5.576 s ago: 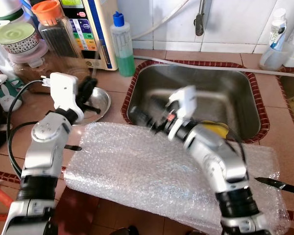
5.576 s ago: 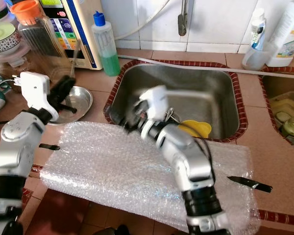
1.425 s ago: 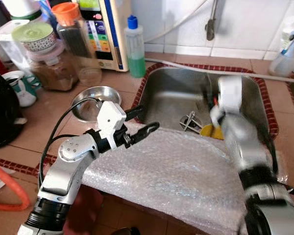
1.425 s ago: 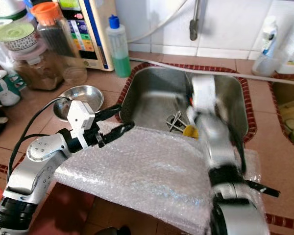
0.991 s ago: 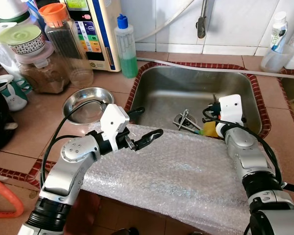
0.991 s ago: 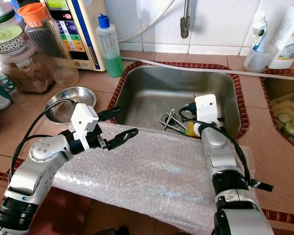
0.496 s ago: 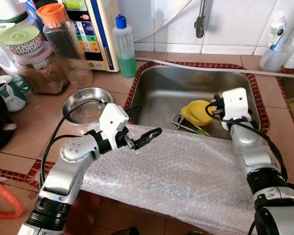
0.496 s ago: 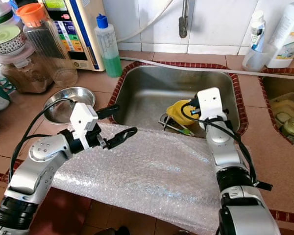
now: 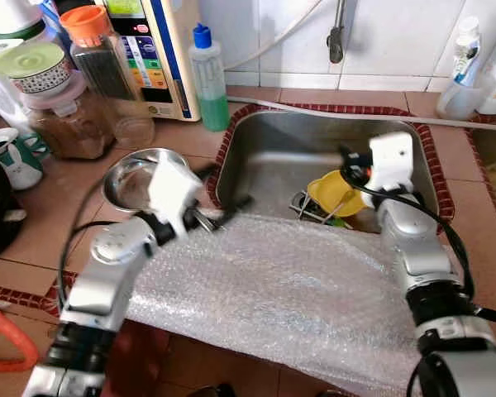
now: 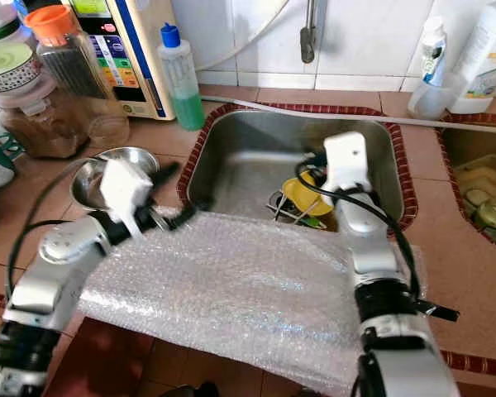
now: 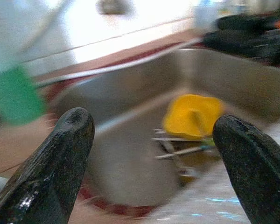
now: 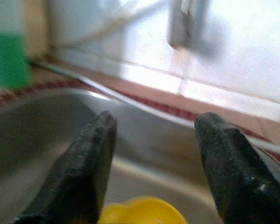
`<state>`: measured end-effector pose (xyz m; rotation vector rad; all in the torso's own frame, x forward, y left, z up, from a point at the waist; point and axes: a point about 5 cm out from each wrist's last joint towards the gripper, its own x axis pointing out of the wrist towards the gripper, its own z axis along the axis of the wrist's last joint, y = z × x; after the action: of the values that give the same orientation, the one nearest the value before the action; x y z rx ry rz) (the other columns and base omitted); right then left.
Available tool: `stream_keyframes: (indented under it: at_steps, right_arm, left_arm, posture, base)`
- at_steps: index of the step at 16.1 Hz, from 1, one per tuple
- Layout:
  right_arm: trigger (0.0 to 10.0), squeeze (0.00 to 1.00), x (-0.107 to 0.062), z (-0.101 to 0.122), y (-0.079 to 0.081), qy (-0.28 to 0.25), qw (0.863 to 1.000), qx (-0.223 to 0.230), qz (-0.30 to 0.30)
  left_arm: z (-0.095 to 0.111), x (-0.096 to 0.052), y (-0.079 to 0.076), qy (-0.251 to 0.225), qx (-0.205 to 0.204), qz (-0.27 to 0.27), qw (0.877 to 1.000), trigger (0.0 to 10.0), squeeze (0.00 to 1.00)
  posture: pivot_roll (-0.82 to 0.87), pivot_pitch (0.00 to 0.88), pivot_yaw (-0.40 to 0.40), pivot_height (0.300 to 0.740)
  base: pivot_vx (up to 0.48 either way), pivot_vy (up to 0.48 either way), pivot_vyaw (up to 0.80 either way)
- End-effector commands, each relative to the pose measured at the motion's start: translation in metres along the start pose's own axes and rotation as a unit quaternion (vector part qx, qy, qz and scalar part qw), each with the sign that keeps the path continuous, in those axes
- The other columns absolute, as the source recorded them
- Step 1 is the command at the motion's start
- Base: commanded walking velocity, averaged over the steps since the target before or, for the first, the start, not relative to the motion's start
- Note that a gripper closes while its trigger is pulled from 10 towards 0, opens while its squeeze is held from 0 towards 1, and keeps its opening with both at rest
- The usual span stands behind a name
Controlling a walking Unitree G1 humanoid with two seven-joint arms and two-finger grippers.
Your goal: Kitchen organization
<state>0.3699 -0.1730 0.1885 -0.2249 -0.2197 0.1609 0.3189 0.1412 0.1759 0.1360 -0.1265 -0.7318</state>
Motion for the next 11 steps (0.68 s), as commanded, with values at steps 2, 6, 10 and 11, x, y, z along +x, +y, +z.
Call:
stream_keyframes:
  at_steps: [2, 6, 10, 11]
  right_arm:
    - [10.0, 1.00, -0.004, 0.004, 0.014, -0.008, 0.999, 0.017, 0.047]
    - [10.0, 1.00, -0.016, 0.007, 0.034, -0.012, 0.993, 0.025, 0.112]
    - [10.0, 1.00, -0.026, 0.011, 0.052, -0.012, 0.985, 0.039, 0.167]
    - [10.0, 1.00, -0.030, 0.013, 0.058, -0.015, 0.980, 0.045, 0.194]
  left_arm:
    - [0.000, -0.006, 0.018, 0.000, 0.011, 0.057, 0.998, 10.0, 1.00]
    - [0.004, -0.018, 0.052, -0.024, -0.014, 0.175, 0.984, 10.0, 1.00]
    - [-0.001, -0.035, 0.081, -0.015, -0.032, 0.308, 0.951, 10.0, 1.00]
    - [-0.004, -0.039, 0.085, -0.007, -0.033, 0.323, 0.946, 10.0, 1.00]
  posture:
    - [-0.17, 0.143, 0.126, 0.740]
    - [-0.17, 0.143, 0.126, 0.740]
    - [-0.18, 0.137, 0.118, 0.740]
    - [-0.17, 0.138, 0.113, 0.740]
  base:
    - [0.000, 0.000, 0.00]
    - [0.000, 0.000, 0.00]
    - [0.000, 0.000, 0.00]
    - [0.000, 0.000, 0.00]
